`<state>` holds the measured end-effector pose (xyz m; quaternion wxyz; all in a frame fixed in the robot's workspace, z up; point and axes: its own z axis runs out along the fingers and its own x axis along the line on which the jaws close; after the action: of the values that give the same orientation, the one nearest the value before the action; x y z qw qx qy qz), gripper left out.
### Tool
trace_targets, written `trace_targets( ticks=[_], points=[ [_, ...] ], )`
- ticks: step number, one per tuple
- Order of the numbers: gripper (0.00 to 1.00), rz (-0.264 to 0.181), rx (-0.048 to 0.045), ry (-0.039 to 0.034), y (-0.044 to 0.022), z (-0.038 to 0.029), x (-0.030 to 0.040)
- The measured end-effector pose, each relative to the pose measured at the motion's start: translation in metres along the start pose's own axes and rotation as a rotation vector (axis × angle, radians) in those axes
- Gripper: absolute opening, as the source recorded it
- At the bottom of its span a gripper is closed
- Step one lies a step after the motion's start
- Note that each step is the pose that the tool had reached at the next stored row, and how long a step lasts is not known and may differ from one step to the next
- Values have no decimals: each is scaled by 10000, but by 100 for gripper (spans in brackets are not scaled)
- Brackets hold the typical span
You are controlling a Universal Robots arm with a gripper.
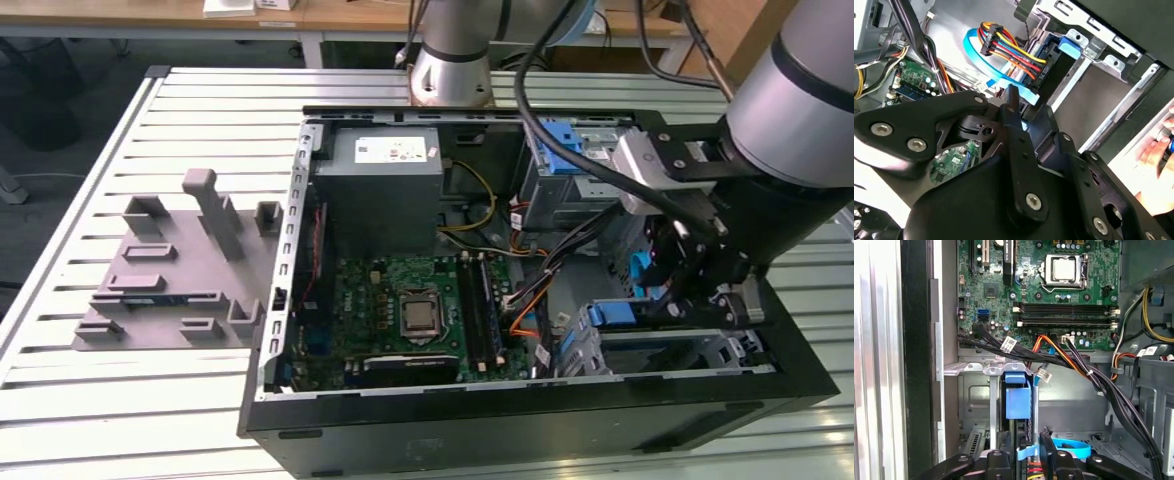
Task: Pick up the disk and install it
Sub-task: 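Insert the second disk wire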
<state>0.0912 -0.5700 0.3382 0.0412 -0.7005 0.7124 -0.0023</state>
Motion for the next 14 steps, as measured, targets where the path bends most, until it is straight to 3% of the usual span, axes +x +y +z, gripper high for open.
trace_targets(
  ticks=[9,10,11,12,14],
  points=[
    [35,-1,0,-1,-8,-126,-9],
    [29,-1,-1,-4,-8,-127,-10],
    [29,0,-1,-4,-8,-127,-10],
    [17,0,-1,-4,-8,-127,-10],
    [17,0,-2,0,-8,-129,-10]
  ],
)
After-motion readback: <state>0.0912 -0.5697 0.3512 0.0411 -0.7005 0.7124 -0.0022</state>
